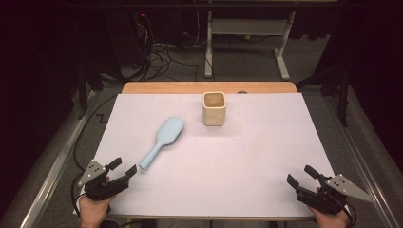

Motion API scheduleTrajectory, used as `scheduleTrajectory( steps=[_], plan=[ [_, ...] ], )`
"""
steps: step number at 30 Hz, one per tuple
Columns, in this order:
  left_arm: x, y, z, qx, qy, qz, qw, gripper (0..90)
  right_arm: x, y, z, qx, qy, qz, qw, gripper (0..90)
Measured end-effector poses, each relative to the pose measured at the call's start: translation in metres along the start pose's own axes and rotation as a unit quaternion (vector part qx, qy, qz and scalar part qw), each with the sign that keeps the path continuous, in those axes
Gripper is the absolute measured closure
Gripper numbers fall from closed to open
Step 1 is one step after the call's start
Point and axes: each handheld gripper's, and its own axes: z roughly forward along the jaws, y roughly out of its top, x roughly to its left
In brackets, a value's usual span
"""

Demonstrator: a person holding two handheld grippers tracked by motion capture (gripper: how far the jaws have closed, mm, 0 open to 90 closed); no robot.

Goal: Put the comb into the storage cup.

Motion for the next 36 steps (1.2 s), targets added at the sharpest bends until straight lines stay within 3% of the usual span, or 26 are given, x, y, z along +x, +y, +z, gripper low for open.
scheduleTrajectory(
  steps=[20,27,36],
  plan=[
    [-0.0013,0.0007,0.0011,-0.008,0.002,0.011,0.9999,29.9,-0.0005,0.0005,-0.0013,-0.003,0.003,0.0,1.0,22.6],
    [-0.0047,0.0023,0.0026,-0.009,0.014,0.033,0.9993,28.4,-0.0004,0.0006,-0.0011,-0.002,0.003,-0.002,1.0,22.7],
    [-0.0074,0.0062,0.0021,-0.019,0.01,0.024,0.9995,29.8,0.0001,0.0008,-0.0014,-0.004,0.001,-0.005,1.0,23.1]
  ],
)
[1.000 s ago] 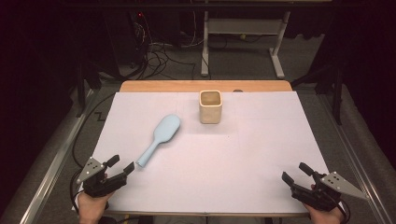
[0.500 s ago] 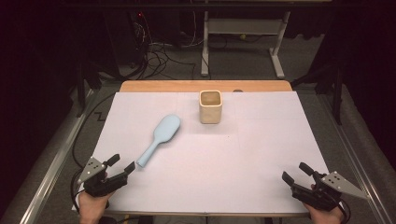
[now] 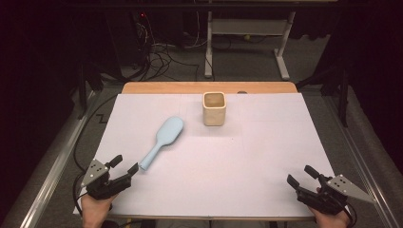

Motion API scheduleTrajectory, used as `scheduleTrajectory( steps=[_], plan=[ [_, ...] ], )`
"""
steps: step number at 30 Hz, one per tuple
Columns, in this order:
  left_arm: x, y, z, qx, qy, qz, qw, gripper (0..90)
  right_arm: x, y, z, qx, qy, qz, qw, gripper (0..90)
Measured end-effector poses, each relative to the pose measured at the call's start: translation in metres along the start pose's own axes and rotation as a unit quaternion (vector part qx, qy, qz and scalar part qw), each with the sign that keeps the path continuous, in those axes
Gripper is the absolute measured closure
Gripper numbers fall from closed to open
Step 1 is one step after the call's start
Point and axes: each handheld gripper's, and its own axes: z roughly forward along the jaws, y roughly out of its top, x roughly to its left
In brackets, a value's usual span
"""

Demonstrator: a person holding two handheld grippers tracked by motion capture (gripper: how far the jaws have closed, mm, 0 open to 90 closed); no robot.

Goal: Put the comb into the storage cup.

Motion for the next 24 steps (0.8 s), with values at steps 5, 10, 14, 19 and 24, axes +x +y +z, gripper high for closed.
scheduleTrajectory(
  steps=[5,10,14,19,24],
  plan=[
    [-0.001,0.001,0.002,0.005,-0.006,-0.015,0.9999,29.5,0.0,0.0,0.0,0.003,0.0,-0.002,1.0,23.7],
    [-0.002,0.002,0.003,-0.001,-0.001,-0.009,1.0,28.4,0.0,0.0,0.001,0.003,0.0,-0.004,1.0,23.9],
    [-0.005,0.004,0.005,-0.007,0.02,-0.004,0.9998,27.2,0.0,0.0,0.001,0.004,0.0,-0.004,1.0,23.9],
    [-0.008,0.005,0.008,-0.019,0.024,0.006,0.9995,24.5,0.0,0.001,0.0,0.001,-0.004,-0.004,1.0,24.8],
    [-0.009,0.007,0.01,-0.02,0.022,0.01,0.9995,23.2,0.001,0.001,0.0,0.002,-0.002,-0.006,1.0,24.8]
  ],
)
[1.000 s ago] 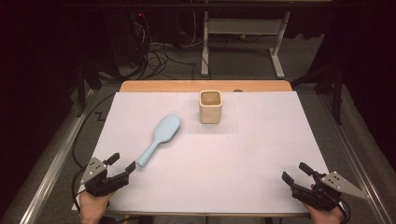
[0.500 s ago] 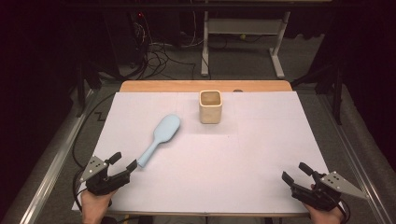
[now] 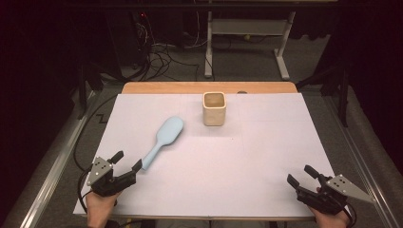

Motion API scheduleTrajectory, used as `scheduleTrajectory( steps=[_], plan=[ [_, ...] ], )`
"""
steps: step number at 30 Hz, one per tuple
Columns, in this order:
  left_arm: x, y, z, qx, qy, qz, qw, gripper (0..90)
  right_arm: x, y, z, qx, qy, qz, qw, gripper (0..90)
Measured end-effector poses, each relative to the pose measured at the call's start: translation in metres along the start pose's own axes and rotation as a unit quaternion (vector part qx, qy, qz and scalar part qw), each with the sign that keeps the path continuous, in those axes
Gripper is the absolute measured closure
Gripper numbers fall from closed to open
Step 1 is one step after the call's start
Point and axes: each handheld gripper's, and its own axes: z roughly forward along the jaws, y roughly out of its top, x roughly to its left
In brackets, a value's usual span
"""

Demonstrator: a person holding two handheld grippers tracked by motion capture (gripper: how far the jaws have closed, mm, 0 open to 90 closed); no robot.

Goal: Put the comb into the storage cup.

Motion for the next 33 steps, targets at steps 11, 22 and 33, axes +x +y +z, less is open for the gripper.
scheduleTrajectory(
  steps=[11,22,33],
  plan=[
    [-0.005,0.007,0.011,0.022,-0.017,0.005,0.9996,21.3,0.001,0.0,0.001,0.004,-0.001,-0.002,1.0,24.9],
    [-0.008,0.012,0.021,0.028,-0.022,0.0,0.9994,22.2,0.001,0.0,0.002,0.004,0.002,0.0,1.0,24.5],
    [-0.009,0.015,0.027,0.025,-0.021,-0.003,0.9995,24.6,0.001,0.0,0.003,0.006,0.002,-0.004,1.0,24.4]
  ],
)
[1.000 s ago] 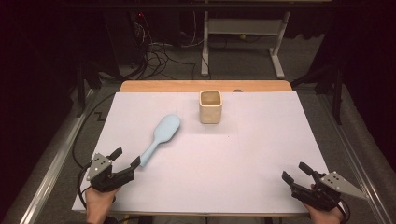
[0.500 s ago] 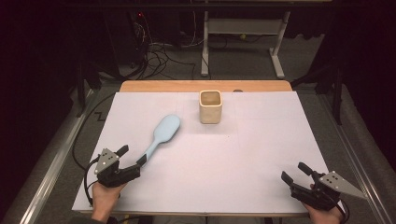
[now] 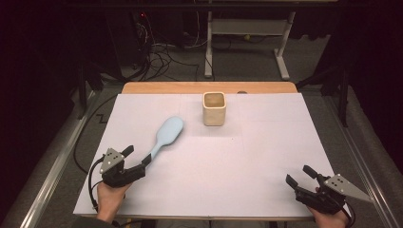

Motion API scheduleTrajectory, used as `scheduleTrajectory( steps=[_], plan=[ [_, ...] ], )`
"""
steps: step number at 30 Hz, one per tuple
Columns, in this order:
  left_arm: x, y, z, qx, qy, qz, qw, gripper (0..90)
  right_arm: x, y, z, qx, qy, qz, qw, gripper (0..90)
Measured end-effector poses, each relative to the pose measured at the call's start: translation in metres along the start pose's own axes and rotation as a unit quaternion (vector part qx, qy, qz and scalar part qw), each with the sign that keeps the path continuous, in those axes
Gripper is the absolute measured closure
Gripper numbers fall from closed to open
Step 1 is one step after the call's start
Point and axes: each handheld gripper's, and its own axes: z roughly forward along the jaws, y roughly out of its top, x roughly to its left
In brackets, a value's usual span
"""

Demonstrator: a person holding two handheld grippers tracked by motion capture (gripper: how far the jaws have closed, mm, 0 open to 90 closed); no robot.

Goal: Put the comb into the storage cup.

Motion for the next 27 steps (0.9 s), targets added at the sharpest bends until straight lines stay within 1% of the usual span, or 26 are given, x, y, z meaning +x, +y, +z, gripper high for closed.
scheduleTrajectory(
  steps=[9,16,24,27],
  plan=[
    [0.0,0.002,0.007,0.006,-0.004,-0.005,1.0,24.9,0.0,0.0,0.0,0.002,0.002,-0.001,1.0,24.4],
    [0.001,0.004,0.01,0.002,-0.001,-0.009,1.0,25.0,0.0,0.0,0.0,0.001,0.003,-0.001,1.0,24.2],
    [0.0,0.006,0.017,0.006,-0.002,-0.007,1.0,25.6,0.0,0.0,0.0,0.002,0.004,0.0,1.0,24.2],
    [0.0,0.008,0.02,0.009,-0.004,-0.014,0.9998,25.7,0.0,0.0,0.0,0.002,0.004,0.001,1.0,24.1]
  ],
)
